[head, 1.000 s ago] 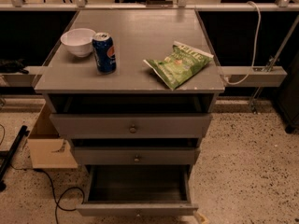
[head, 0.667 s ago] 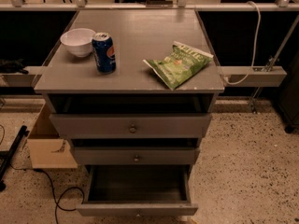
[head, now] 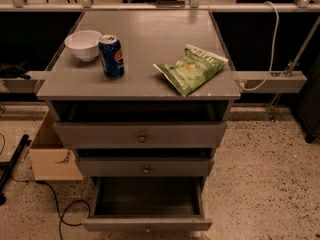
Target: Close bottom drawer
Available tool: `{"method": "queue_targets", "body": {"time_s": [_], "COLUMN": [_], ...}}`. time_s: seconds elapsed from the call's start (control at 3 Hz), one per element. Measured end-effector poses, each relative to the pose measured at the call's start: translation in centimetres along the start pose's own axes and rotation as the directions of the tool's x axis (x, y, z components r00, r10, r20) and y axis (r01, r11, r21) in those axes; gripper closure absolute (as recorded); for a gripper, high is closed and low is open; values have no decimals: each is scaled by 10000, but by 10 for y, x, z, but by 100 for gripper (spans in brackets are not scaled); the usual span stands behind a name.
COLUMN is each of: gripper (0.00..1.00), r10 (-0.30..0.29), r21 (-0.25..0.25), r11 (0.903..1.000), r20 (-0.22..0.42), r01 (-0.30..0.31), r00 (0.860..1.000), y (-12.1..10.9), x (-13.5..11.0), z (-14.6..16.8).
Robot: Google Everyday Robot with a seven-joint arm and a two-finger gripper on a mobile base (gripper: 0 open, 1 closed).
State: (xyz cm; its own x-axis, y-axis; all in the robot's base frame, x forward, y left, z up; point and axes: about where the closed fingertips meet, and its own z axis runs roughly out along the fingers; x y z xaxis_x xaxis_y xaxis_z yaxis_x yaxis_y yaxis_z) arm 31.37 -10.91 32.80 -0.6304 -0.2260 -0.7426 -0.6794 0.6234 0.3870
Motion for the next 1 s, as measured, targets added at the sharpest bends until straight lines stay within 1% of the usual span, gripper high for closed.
{"method": "queue_targets", "body": {"time_s": [0.33, 1.0], "gripper": [0, 0], "r10": [-43, 23], "r21": [159, 565], "r11": [9999, 9984], "r20": [-81, -161], "r01": [45, -14], "r00": [10000, 9999], "y": [-1, -27], "x": [4, -3], "z": [11, 51]}}
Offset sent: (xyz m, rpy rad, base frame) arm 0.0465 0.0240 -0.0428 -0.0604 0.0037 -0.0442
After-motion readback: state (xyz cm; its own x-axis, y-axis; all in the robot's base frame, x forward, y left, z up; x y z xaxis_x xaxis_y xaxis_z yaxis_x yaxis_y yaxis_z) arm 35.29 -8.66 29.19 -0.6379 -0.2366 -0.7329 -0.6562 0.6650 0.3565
